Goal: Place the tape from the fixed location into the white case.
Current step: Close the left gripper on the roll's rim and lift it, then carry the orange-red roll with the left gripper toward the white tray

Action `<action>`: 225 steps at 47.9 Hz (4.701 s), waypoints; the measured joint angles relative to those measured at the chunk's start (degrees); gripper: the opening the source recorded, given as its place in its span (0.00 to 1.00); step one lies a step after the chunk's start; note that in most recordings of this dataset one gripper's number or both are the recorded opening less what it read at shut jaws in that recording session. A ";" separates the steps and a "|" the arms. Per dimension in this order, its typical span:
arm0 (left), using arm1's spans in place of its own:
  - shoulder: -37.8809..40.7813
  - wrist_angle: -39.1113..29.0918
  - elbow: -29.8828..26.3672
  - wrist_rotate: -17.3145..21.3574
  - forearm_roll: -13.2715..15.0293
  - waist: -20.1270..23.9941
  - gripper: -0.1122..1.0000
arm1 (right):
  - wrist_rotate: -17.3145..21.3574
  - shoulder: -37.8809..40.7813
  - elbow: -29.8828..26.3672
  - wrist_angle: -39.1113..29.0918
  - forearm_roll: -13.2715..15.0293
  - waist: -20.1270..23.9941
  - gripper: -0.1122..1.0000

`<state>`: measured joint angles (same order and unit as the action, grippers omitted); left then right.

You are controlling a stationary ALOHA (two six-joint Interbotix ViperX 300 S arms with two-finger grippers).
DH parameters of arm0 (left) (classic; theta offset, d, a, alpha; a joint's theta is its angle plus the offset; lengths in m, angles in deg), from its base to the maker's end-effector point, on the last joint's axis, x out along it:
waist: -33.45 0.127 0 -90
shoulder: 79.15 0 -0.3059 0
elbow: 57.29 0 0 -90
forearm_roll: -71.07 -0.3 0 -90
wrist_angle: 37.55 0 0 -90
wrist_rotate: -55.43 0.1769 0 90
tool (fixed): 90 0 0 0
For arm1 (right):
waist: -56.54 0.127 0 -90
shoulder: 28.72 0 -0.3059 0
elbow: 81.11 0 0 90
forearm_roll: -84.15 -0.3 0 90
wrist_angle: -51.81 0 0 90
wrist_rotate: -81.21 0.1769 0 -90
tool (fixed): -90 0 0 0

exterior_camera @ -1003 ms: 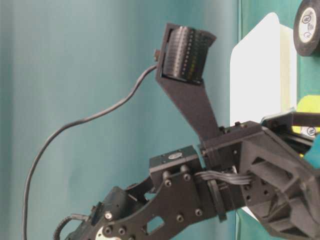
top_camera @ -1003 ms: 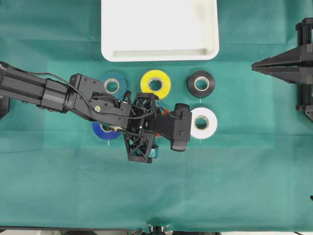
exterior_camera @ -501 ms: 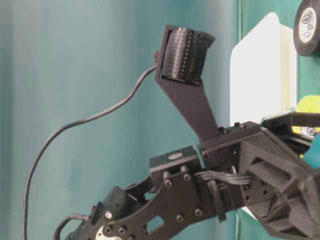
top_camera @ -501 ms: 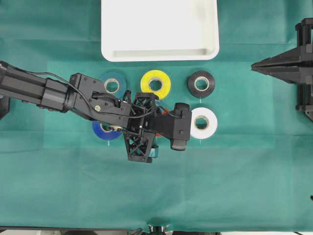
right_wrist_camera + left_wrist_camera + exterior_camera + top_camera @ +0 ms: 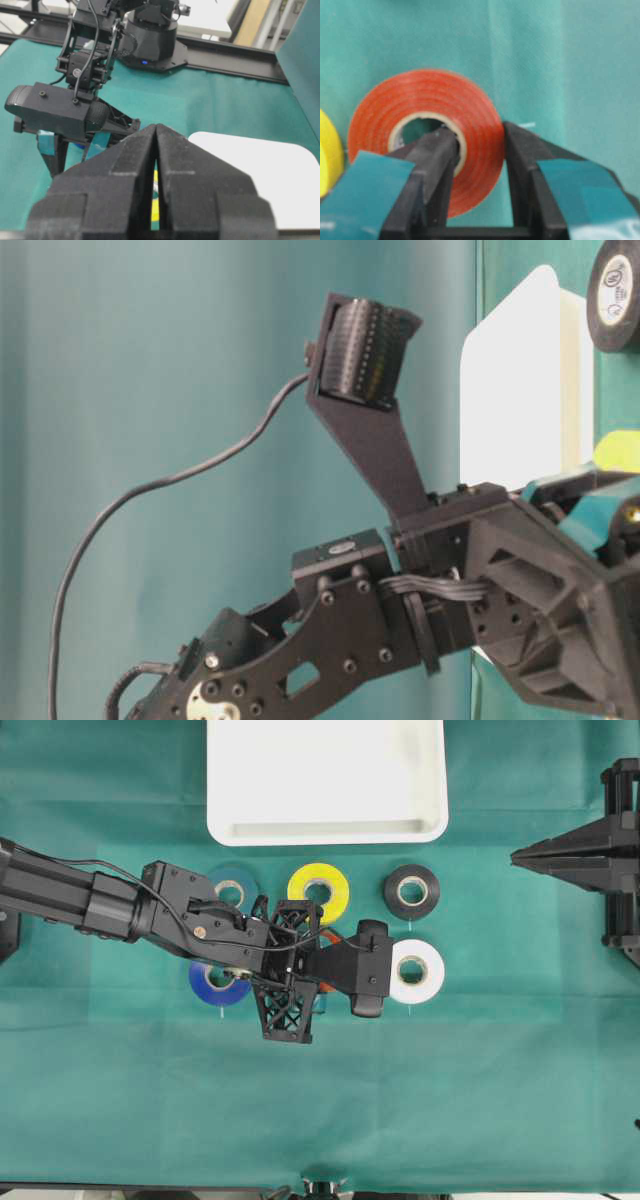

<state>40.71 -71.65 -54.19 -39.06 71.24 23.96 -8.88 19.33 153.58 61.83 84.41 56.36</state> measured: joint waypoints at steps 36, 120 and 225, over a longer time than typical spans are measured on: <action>0.00 -0.35 -0.09 0.18 -0.09 -0.09 0.32 | 0.00 0.09 0.00 0.09 -0.09 0.00 0.10; -21.09 -28.12 -13.71 0.09 -0.35 -1.58 0.32 | 0.09 0.00 0.00 -1.14 0.00 0.00 0.10; -21.09 -29.79 -15.38 4.75 -0.62 10.55 0.32 | 0.09 -0.18 -0.18 -1.49 0.00 0.00 0.10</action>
<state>19.62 -101.45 -69.57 -34.31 70.63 34.50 -8.79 19.16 153.41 60.34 84.41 56.36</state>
